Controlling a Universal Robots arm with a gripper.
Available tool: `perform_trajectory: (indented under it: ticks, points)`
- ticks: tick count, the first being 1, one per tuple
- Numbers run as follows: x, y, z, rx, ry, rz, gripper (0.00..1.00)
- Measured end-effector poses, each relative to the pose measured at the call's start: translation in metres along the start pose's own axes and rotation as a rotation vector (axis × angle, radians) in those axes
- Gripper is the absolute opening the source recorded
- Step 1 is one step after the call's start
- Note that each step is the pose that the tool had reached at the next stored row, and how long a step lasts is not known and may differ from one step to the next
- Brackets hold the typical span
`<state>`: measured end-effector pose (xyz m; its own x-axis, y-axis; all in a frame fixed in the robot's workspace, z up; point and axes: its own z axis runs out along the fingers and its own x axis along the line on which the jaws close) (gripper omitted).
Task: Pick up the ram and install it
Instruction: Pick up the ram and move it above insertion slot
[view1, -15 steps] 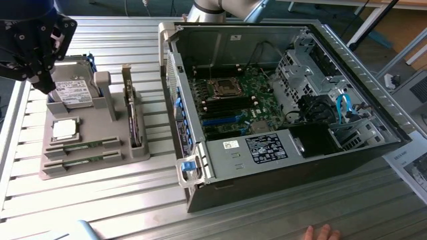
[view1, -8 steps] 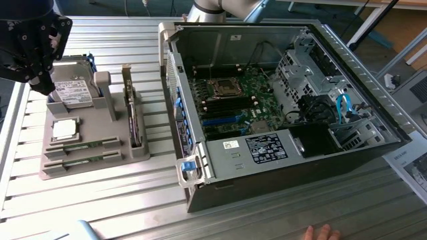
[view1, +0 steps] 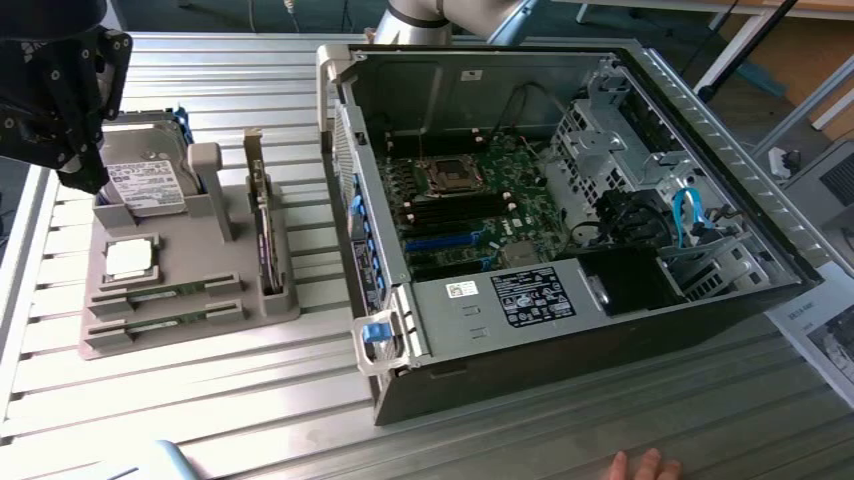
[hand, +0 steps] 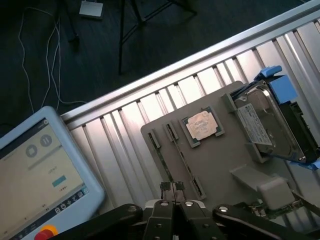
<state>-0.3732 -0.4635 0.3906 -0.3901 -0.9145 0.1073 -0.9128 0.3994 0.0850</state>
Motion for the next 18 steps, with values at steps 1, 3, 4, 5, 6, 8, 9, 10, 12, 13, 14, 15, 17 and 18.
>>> perform_trajectory:
  ticks: [1,3,4,5,6,8,9,10,12,13,14,15,17,18]
  points:
    - [0.0,0.0,0.0,-0.0001,-0.0004,-0.001,0.11]
    - [-0.0002,0.0001,0.0,-0.001,-0.0027,-0.002,0.11]
    - [-0.0001,0.0,0.0,-0.001,-0.0027,-0.003,0.11]
    - [0.0,0.0,0.0,-0.004,-0.0098,-0.004,0.11]
    - [0.0,0.0001,0.0001,-0.0113,-0.027,-0.006,0.11]
    - [0.0001,0.0003,0.0001,-0.024,-0.0567,-0.01,0.11]
    - [0.0001,0.0004,0.0001,-0.0255,-0.0603,-0.01,0.11]
    - [0.0001,0.0004,0.0,-0.0255,-0.0603,-0.01,0.11]
    - [0.0001,0.0004,0.0001,-0.0255,-0.0602,-0.012,0.11]
    - [0.0001,0.0004,0.0001,-0.0253,-0.0593,-0.02,0.11]
    - [0.0001,0.0003,0.0002,-0.0254,-0.0574,-0.034,0.11]
    - [0.0001,0.0003,0.0001,-0.0259,-0.0556,-0.046,0.11]
    - [0.0001,0.0004,0.0001,-0.0279,-0.0498,-0.083,0.11]
    - [0.0001,0.0003,0.0001,-0.029,-0.0465,-0.104,0.11]
